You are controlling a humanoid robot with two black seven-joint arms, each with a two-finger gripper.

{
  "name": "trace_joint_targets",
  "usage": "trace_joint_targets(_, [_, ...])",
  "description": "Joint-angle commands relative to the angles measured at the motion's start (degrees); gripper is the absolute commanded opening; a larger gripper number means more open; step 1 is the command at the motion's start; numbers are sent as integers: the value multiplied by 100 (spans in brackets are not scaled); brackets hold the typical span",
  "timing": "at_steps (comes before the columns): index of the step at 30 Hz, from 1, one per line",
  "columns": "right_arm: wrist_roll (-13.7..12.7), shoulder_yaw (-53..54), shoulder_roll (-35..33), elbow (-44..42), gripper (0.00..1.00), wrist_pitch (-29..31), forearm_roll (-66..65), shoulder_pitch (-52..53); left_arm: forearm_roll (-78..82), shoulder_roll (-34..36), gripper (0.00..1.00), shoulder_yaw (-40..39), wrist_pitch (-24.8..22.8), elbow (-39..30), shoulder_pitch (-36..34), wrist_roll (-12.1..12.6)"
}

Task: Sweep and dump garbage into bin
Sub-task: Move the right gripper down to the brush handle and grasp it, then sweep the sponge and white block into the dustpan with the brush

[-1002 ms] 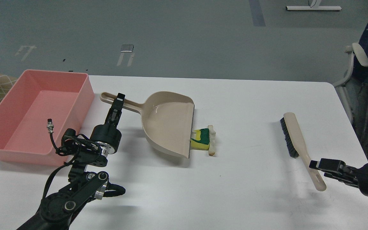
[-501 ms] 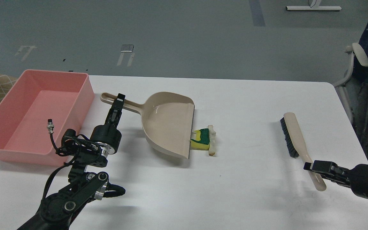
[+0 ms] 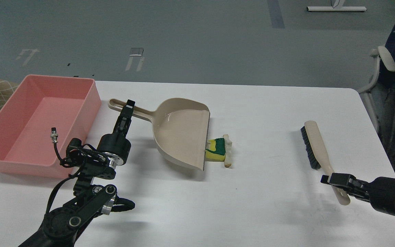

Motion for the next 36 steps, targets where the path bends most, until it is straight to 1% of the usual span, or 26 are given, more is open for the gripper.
trace_joint_targets(1, [-84,0,-7,0,49,-9,-65,15,-1,-9,0,0,-1,-5,1,8])
trace_joint_targets(4, [-111,0,-7,9,37,-9,-65,15,-1,-9,0,0,-1,-5,10,9])
trace_joint_targets(8, [-173,0,-7,9,25,-9,-65,24,8,-9,0,0,-1,-14,10,0])
trace_joint_targets(10, [-181,0,-7,9,16,-9,-56,50,8,-9,0,0,-1,-22,10,0])
trace_joint_targets(14, [-181,0,2,9,15,0,-47,59,8,0,0,0,-1,-22,19,0])
trace_joint_targets(16, [-181,0,2,18,6,0,-47,59,8,0,0,0,-1,-22,19,0])
trace_joint_targets(18, [-190,0,-7,18,1,0,-39,68,8,0,0,0,-1,-22,19,0])
trace_joint_targets(22, [-208,0,2,227,0,43,-12,339,8,44,0,0,-36,-22,10,9])
trace_joint_targets(29, [-278,9,2,475,0,79,-3,367,34,316,0,255,-27,-22,1,0])
trace_joint_targets(36, [-304,-17,45,475,0,202,14,288,69,334,0,290,75,30,36,-176])
